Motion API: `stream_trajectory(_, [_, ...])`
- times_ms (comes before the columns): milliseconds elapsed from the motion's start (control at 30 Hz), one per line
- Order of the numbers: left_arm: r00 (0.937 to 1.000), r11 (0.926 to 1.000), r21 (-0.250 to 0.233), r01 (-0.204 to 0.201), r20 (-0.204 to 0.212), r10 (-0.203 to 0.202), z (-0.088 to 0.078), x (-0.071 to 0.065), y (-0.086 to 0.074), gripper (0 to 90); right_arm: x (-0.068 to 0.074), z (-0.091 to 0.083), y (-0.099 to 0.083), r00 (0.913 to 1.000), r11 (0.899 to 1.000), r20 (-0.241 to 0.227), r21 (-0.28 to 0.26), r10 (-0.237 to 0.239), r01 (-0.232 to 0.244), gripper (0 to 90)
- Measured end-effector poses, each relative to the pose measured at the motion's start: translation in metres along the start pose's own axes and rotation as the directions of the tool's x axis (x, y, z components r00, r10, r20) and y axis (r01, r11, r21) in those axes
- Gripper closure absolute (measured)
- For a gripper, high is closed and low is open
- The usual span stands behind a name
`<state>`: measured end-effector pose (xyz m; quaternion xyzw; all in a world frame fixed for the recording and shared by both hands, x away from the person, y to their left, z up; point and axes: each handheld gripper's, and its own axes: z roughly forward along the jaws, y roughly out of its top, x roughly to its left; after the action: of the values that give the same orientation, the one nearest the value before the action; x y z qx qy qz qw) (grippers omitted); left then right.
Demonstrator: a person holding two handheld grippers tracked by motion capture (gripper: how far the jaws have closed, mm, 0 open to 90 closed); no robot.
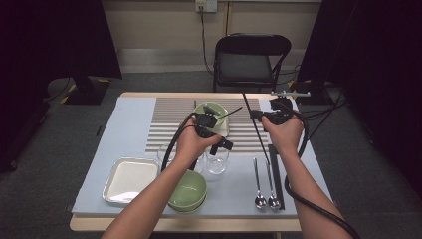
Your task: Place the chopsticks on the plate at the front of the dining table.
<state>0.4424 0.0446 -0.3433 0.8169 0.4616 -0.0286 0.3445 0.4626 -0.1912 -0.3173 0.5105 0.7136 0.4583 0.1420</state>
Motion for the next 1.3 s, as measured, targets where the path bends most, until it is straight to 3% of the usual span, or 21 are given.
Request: stream_trajectory(1300, [0.9994, 0.9999, 0.009, -0.006, 0.034, 0.006, 0.006, -0.019, 0.001, 29.4, 0.024, 0.012, 0.013, 0.9996, 1.0, -0.03, -0.003, 0.0, 0.0, 86.8])
